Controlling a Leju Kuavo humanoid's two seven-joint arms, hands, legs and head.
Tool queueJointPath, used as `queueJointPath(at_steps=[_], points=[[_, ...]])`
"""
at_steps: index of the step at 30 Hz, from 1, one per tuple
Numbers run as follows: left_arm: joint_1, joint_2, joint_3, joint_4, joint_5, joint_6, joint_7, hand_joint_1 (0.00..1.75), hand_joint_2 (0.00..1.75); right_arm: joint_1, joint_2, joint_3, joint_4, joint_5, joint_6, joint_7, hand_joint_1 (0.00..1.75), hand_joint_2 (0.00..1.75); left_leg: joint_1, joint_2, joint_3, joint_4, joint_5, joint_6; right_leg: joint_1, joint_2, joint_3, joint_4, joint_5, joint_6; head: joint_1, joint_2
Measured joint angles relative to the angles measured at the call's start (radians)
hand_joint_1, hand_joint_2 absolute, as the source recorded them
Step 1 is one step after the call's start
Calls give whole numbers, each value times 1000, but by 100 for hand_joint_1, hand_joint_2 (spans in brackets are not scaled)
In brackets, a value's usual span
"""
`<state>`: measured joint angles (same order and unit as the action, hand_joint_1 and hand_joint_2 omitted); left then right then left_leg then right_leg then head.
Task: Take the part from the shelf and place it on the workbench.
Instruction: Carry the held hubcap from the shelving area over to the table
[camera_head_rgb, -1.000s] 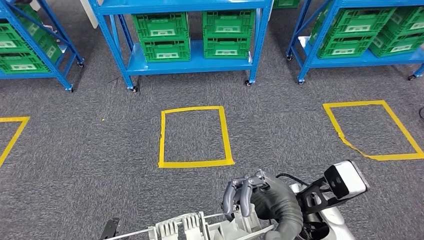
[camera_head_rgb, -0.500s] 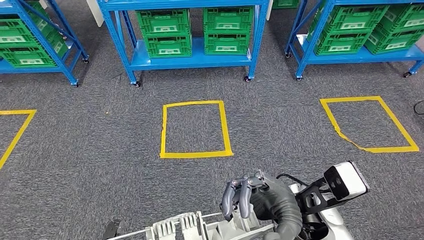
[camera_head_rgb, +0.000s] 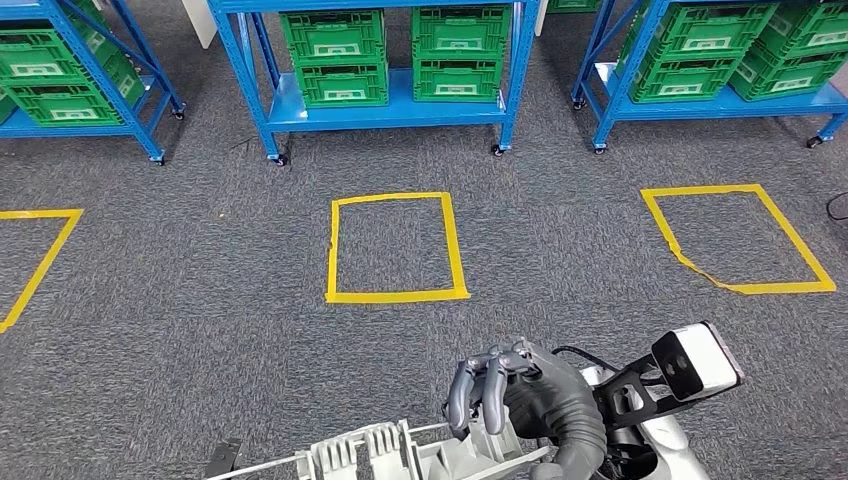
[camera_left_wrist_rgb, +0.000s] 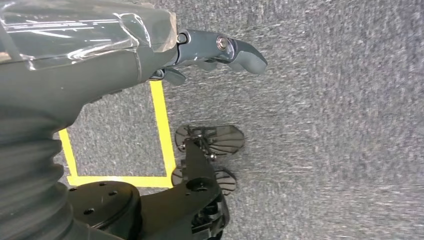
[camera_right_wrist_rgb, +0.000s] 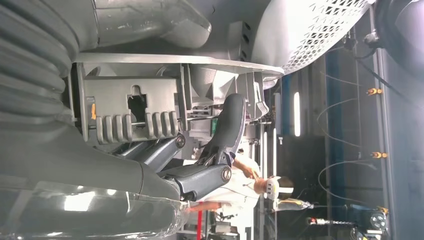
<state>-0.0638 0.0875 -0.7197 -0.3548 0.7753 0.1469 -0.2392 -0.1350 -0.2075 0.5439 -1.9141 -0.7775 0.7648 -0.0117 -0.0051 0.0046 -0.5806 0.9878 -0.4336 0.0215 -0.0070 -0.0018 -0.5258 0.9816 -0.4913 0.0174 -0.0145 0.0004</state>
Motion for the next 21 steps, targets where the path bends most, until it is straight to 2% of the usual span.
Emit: queueJointPath(at_steps=[2, 3, 5, 7, 8, 9, 10, 12, 14, 16, 18, 19, 21], points=[[0, 0, 0, 0, -1, -2, 0, 0, 175, 0, 1, 0, 0, 6, 0, -6, 175, 175, 3, -1, -6, 5, 0, -11, -3, 1, -3, -2, 8, -13, 0, 0], [0, -1, 0, 0, -1, -3, 0, 0, 175, 0, 2, -1, 0, 10, 0, -10, 175, 175, 5, -1, -14, 21, -13, -16, -6, 1, -3, -3, 12, -20, -1, 0], [1, -1, 0, 0, -2, -6, 0, 0, 175, 0, 5, -2, 0, 15, 0, -16, 175, 175, 10, -3, -54, 115, -73, -28, -8, 0, -6, -5, 18, -29, -4, 0], [2, -1, 0, 1, -2, -8, 0, 0, 175, 2, 8, -3, 0, 21, 0, -21, 175, 175, 14, -3, -108, 251, -137, -37, -7, 0, -13, -3, 22, -33, -5, 0], [2, -2, 0, 1, -3, -9, 0, 0, 175, 3, 8, -3, 0, 24, 1, -24, 175, 175, 15, -3, -121, 287, -146, -38, -6, 0, -16, -2, 24, -34, -5, 0], [3, -2, 0, 1, -4, -10, 0, 0, 175, 5, 9, -3, 0, 29, 2, -29, 175, 175, 16, -3, -116, 286, -138, -37, -5, 0, -17, -1, 25, -34, -5, 0], [3, -2, 0, 1, -6, -11, 0, 0, 175, 6, 10, -4, 0, 34, 3, -34, 175, 175, 16, -3, -92, 248, -114, -35, -4, 1, -17, -1, 26, -34, -5, 0], [2, 0, 1, 1, -11, -12, 0, 0, 175, 6, 12, -7, 0, 44, 6, -43, 175, 175, 13, -5, -13, 106, -57, -22, -1, 1, -16, -1, 27, -31, -5, 0], [2, 2, 2, 1, -14, -12, 0, 0, 175, 5, 15, -10, -1, 52, 9, -50, 175, 175, 8, -6, 35, 13, -36, -8, 2, 1, -21, 0, 30, -25, -5, 0], [2, 3, 3, 1, -18, -13, 0, 0, 175, 6, 17, -14, -2, 63, 11, -56, 175, 175, 3, -6, 36, 0, -36, 0, 3, 1, -29, -1, 37, -14, -5, 0], [2, 3, 4, 1, -20, -13, 0, 0, 175, 5, 19, -19, -6, 75, 13, -64, 175, 175, 7, -5, 37, -14, -24, 8, 2, 1, -40, 12, 30, -7, -4, 0], [1, 2, 4, 1, -20, -13, 0, 0, 175, 5, 19, -21, -8, 79, 13, -67, 175, 175, 10, -4, 38, -21, -18, 13, 2, 1, -56, 42, 12, -8, -3, 0], [-1, 1, 4, 1, -20, -13, 0, 0, 175, 6, 18, -23, -9, 82, 15, -71, 175, 175, 11, -3, 33, -26, -11, 19, 0, 2, -117, 171, -47, -12, -1, 0]])
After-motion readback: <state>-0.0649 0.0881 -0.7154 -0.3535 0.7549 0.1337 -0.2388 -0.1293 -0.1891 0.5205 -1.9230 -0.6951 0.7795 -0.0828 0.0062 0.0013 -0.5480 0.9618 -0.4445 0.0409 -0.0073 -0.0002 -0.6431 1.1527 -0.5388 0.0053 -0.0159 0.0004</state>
